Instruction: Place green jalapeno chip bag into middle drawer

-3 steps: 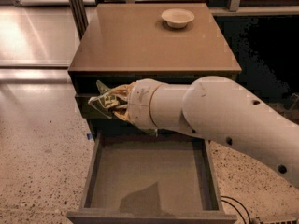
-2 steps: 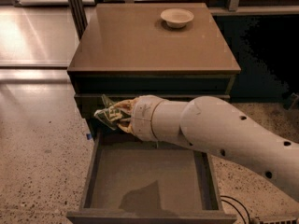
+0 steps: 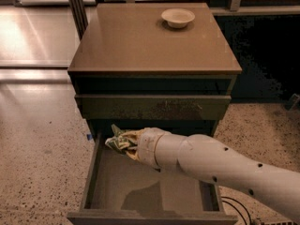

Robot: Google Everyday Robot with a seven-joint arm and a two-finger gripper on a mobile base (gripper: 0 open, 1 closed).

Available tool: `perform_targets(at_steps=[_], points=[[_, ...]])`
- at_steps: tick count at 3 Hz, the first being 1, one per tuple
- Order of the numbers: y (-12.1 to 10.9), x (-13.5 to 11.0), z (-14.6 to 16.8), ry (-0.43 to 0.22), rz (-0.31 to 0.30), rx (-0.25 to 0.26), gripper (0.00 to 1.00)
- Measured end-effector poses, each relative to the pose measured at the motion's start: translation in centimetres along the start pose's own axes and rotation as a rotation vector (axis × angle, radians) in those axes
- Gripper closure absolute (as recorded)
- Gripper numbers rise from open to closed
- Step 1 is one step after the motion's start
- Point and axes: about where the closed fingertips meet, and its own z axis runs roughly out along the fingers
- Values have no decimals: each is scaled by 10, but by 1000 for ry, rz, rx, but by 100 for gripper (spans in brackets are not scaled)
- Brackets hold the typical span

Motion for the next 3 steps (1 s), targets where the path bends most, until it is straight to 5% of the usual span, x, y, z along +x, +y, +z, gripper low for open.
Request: perform_targets(at_steps=[1,3], points=[[38,35,19,16,39,-28,100],[54,50,25,40,54,-23,100]])
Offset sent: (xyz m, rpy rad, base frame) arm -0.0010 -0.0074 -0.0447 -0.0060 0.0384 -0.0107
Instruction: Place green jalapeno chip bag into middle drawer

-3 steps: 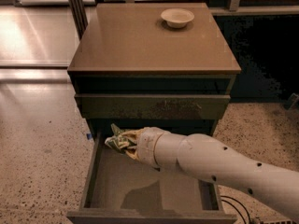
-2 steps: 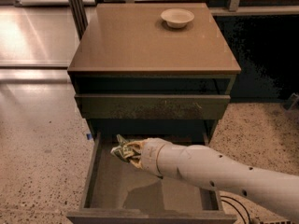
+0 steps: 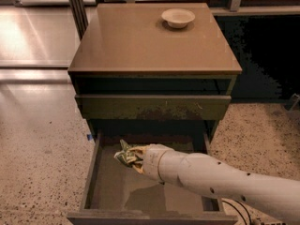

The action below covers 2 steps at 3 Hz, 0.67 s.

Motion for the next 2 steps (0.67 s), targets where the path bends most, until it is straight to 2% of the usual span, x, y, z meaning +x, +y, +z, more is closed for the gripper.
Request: perform_targets(at_steps=[1,2], points=[[27,31,17,39,9,3,100],[42,62,42,72,-3,2,100]])
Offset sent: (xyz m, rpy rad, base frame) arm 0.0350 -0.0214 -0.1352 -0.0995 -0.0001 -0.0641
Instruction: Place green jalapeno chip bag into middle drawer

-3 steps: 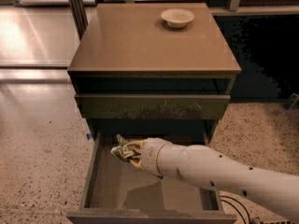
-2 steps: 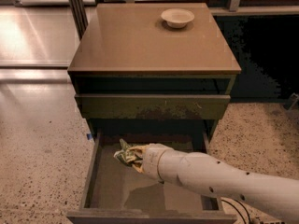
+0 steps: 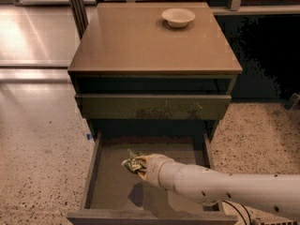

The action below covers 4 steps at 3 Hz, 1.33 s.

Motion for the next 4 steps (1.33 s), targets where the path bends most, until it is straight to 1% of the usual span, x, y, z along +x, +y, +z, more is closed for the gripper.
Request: perform_targets(at_steps=[1,2,3,4], points=[[8,26,25,17,-7,-7,100],[18,47,44,10,21,-7,100],[35,64,58,7,62,-19,100],[50,76,66,2,123,-15,100]])
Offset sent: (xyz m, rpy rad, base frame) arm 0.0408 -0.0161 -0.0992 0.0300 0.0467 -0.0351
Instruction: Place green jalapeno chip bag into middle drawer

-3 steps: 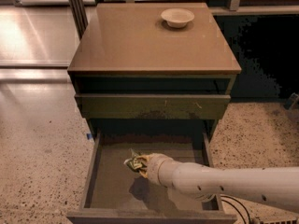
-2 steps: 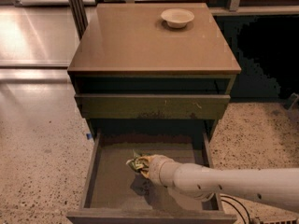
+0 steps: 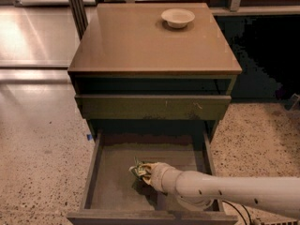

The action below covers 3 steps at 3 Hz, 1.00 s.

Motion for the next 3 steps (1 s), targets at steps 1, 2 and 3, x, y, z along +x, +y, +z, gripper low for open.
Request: perform_targets(at_steps=[1,2,3], points=[[0,0,0,0,0,0,100],[2,15,12,5,27,-14,100],[7,43,32,17,69,-51,100]])
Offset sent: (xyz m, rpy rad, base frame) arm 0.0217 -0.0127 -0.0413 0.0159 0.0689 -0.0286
